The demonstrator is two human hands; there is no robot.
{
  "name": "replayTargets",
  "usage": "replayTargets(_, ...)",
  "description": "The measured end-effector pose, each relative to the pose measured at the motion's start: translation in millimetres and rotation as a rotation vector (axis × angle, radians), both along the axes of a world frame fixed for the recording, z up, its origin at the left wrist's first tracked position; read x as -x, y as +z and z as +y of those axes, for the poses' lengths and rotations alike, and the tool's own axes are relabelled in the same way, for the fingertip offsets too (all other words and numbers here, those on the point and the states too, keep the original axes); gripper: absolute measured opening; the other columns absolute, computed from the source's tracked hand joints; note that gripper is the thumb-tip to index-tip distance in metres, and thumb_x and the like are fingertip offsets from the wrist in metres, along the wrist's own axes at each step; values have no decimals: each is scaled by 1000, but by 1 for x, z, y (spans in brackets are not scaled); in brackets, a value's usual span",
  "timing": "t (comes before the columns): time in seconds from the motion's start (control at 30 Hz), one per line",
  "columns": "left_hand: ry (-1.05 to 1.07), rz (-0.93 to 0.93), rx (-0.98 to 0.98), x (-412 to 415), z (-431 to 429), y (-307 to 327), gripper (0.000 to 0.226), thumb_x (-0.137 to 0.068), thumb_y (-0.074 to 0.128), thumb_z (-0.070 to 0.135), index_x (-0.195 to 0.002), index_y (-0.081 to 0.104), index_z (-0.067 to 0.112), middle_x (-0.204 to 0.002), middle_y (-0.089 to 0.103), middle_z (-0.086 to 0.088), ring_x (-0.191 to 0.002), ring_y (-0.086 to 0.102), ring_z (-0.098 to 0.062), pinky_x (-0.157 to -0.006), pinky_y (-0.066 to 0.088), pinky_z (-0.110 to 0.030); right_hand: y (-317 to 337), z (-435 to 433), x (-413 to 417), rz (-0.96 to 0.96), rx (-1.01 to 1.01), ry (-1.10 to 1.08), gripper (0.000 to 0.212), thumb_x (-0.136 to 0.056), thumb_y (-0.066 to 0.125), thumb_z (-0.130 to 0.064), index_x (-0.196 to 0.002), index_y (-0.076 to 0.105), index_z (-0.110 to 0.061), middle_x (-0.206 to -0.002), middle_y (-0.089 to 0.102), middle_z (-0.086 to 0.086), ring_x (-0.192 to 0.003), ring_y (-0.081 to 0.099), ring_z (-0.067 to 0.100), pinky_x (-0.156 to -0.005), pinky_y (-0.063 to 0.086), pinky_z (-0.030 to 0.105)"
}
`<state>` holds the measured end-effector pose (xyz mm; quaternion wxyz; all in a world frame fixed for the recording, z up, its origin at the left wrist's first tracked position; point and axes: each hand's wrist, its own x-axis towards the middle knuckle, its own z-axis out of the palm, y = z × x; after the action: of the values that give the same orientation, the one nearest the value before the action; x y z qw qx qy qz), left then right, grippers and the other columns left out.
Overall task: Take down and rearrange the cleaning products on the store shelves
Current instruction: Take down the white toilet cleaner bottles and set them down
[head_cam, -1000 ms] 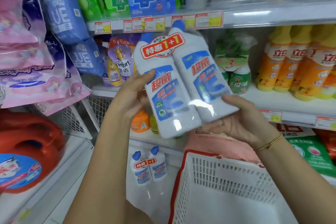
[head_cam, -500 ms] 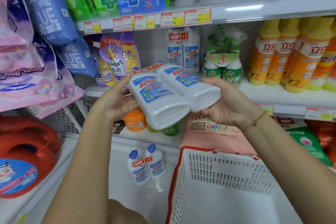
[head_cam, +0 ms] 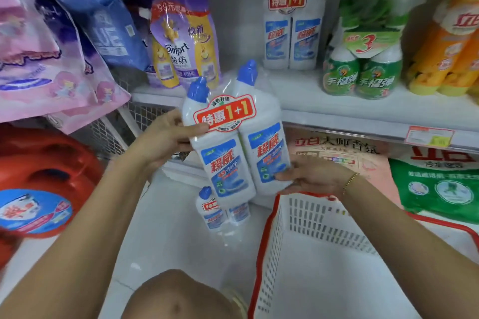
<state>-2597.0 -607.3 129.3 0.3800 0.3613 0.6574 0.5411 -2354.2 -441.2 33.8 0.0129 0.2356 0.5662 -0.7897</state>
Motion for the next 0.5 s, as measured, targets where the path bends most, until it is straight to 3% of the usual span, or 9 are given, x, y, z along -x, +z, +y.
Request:
replayTargets(0.13, 10, 86, 6, -1, -17, -51, 74, -51, 92, 24, -116, 61, 6, -108, 72, -8, -93, 69, -15, -74, 56, -27, -39, -8, 29, -216, -404, -40, 34, -76, 74, -3, -109, 65, -5, -111, 69, 10, -89, 62, 13, -89, 54, 28)
replayTargets(0.2, 68, 165, 42, -4, -22, -79, 60, -53, 91, 15, -105, 62, 5, -99, 72, -3, -85, 68, -8, -71, 53, -20, -51, -9, 37, -251, -668, -25, 27, -75, 75, -8, -102, 70, -10, -97, 71, 0, -76, 59, 2, -77, 48, 10)
replayTargets(0.27, 94, 215, 107, -6, -24, -108, 50, -56, 89, 12, -97, 61, 5, -96, 72, -3, -82, 67, -11, -73, 54, -23, -64, -8, 42, -320, -945, -8, 19, -78, 71, -14, -97, 71, -11, -95, 71, 2, -78, 61, 8, -68, 40, 14)
replayTargets(0.33, 96, 231, 168, -4, -27, -140, 50, -54, 90, 16, -91, 59, 6, -92, 71, -3, -78, 64, -13, -74, 52, -28, -85, -5, 44, -364, -1150, 3, 21, -81, 67, -16, -100, 71, -10, -104, 70, 6, -95, 63, 21, -75, 37, 20)
replayTargets(0.43, 128, 210, 214, -2, -33, -187, 40, -55, 88, 16, -81, 57, 15, -85, 69, 6, -69, 60, -7, -64, 49, -16, -117, -5, 39, -404, -1243, -26, 27, -81, 66, -16, -108, 66, -13, -119, 61, 9, -105, 56, 26, -92, 37, 24)
replayTargets(0.5, 150, 155, 229, -2, -33, -213, 39, -61, 88, 6, -81, 57, 20, -92, 68, 6, -73, 62, -8, -64, 48, -13, -134, -7, 37, -430, -1301, -52, 27, -82, 65, -16, -108, 64, -10, -116, 52, 12, -105, 51, 28, -94, 36, 26)
